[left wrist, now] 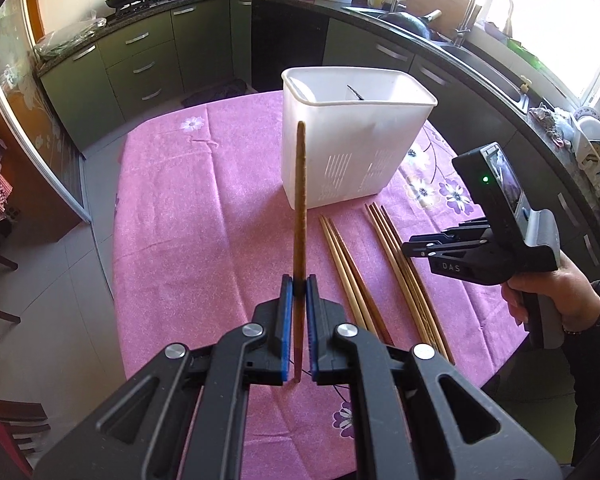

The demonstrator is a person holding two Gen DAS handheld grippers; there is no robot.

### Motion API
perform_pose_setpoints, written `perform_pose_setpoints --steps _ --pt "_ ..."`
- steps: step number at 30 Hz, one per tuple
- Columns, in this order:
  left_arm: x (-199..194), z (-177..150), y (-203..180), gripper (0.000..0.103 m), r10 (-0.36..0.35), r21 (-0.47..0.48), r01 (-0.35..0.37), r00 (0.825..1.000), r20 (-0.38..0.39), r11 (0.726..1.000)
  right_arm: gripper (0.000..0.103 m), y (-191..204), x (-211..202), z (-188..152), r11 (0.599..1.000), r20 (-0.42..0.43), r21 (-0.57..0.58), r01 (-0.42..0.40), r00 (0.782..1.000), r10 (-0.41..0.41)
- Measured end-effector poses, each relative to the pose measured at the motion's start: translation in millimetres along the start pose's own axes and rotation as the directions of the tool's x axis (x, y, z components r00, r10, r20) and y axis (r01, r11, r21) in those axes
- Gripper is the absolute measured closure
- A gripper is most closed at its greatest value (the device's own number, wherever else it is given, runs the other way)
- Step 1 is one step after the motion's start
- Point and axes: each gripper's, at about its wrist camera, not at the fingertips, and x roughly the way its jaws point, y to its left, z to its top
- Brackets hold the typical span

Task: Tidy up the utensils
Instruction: 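Grasp a wooden chopstick with the right tool while the left tool lifts its chopstick, then carry both chopsticks over the white caddy and open both tools to drop them in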

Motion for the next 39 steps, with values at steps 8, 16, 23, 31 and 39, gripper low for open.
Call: perform_pose_setpoints --steps 8,16,23,31,39 --pt "3 -1 -2 0.096 -0.003 0.013 0.003 1.0 0.003 1.0 0.093 21 9 -1 0.995 0.002 -0.058 0.086 0.996 -0.086" --pt "3 -1 -1 0.096 -0.006 0.012 0.006 1.0 0.002 1.0 0.096 17 -12 -7 0.999 0.094 -0.027 0.018 0.995 -0.015" --pt "-3 -2 -3 0.096 -0.006 0.015 0.006 1.0 0.021 1.0 0.097 12 -94 -28 1.0 0.371 -0.023 -0.011 0.929 0.019" --pt "-11 -8 -3 0.096 -0.004 0.018 0.003 0.999 0.042 1.0 0.096 6 -137 -77 0.998 0.541 -0.033 0.06 0.84 -0.032" --pt "-17 -12 -2 0.096 -0.008 0.022 0.007 0.999 0.051 1.0 0.096 -2 -151 -107 0.999 0.604 -0.015 0.049 0.796 -0.03"
